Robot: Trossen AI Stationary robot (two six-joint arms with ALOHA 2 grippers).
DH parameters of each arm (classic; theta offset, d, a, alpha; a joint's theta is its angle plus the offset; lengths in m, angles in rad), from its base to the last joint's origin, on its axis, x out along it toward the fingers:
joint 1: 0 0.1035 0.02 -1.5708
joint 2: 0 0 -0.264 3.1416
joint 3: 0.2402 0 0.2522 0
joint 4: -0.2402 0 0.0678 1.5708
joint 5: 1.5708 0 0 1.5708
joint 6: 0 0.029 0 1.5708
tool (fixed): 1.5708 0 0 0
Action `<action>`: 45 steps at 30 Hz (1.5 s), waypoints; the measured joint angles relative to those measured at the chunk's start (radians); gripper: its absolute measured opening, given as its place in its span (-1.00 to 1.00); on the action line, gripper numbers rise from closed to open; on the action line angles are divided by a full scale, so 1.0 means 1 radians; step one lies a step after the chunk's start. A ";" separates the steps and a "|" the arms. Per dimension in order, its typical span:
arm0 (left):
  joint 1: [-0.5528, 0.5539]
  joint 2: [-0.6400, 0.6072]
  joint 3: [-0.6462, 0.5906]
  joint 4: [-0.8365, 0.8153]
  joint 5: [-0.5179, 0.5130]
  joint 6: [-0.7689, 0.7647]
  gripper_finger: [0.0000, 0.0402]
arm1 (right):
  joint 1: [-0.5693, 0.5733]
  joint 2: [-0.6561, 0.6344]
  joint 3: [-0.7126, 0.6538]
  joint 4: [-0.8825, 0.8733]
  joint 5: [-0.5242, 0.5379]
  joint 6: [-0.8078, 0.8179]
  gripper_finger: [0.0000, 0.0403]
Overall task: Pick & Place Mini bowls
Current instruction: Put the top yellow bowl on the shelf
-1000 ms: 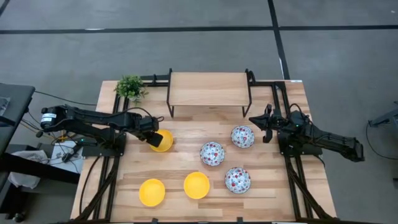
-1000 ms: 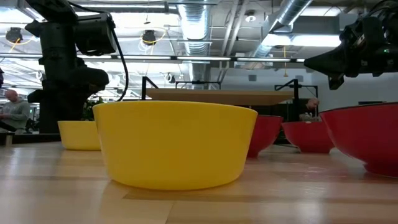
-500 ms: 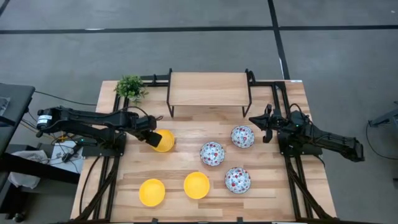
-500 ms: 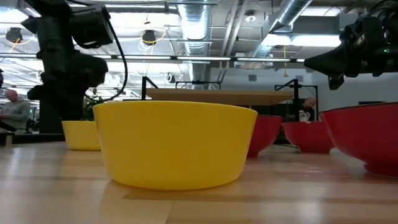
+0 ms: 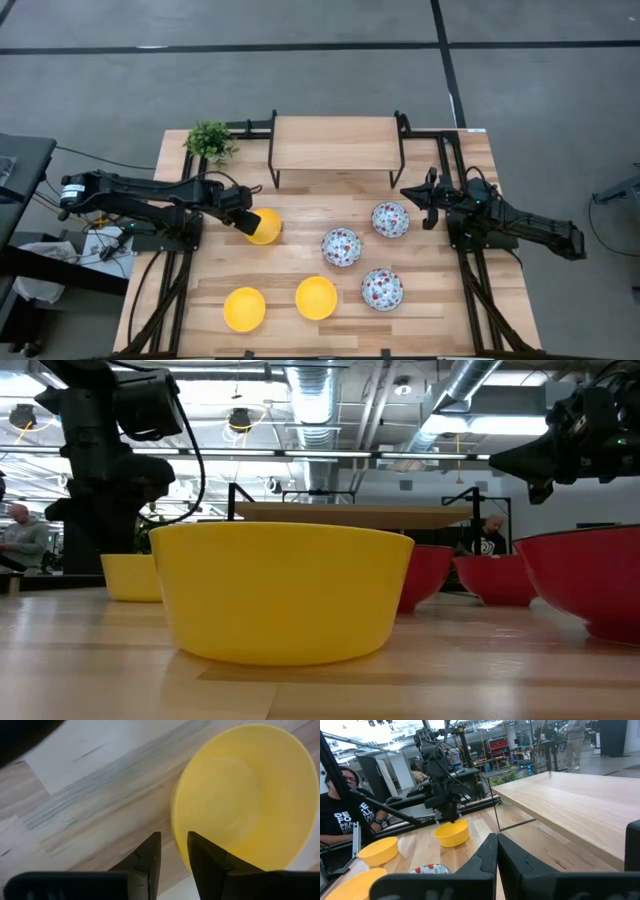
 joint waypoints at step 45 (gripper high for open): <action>-0.152 -0.093 0.225 0.439 -0.396 0.265 -0.99 | 0.108 0.074 0.147 0.445 0.058 0.253 -1.00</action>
